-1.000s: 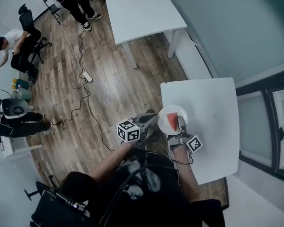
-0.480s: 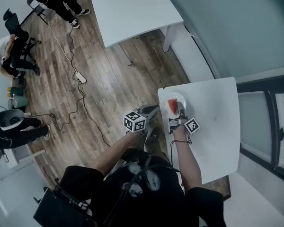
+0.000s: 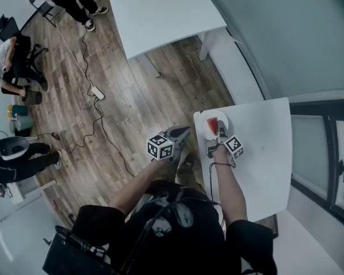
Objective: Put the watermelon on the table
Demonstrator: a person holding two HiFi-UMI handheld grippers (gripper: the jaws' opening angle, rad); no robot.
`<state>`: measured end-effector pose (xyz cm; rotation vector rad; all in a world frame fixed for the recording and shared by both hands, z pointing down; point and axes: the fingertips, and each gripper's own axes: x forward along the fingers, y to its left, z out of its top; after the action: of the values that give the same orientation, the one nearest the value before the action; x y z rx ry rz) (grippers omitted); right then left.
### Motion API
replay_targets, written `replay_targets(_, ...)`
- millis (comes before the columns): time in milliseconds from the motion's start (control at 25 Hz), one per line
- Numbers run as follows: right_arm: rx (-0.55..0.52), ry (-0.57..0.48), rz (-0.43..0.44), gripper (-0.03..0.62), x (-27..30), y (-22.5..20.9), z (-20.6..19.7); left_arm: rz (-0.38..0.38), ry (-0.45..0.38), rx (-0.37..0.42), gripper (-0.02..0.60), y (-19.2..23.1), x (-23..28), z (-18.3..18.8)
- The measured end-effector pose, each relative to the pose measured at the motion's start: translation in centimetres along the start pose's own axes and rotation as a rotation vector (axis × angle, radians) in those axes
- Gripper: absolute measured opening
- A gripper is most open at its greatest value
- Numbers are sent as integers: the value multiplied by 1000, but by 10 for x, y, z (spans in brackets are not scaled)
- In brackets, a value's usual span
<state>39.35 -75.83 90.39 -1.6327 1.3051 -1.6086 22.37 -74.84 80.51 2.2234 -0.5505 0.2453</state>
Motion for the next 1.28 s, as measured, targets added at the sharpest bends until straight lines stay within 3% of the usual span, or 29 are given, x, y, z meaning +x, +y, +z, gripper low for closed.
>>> replay_targets(200, -162, 23, -88, 34, 3, -4, 6, -39, 17, -10, 5, -6, 4, 0)
replay_targets(680, -1019, 106, -380, 173, 3, -8, 25, -81, 26, -9, 5, -32, 9, -5)
replay_targets(760, -1138, 116, -373, 173, -3, -1, 23, -86, 25, -3, 5, -37, 7, -6)
replay_targets(880, -1224, 100, -320, 172, -15, 19, 16, -87, 11, 4, 5, -45, 4, -5)
replay_targets(1040, -1197, 58, -123, 172, -52, 65, -1, -71, -10, 60, 5, -61, 0, -1)
replay_targets(1160, -1184, 4, -53, 170, -96, 95, -8, 1, -21, 132, 5, -71, -9, 2)
replay_targets(1200, -1191, -19, -51, 154, -112, 103, -9, 22, -32, 149, 5, -76, -14, 3)
replay_targets(1280, -1217, -72, -55, 57, -142, 118, -8, 41, -64, 177, 5, -89, -22, 6)
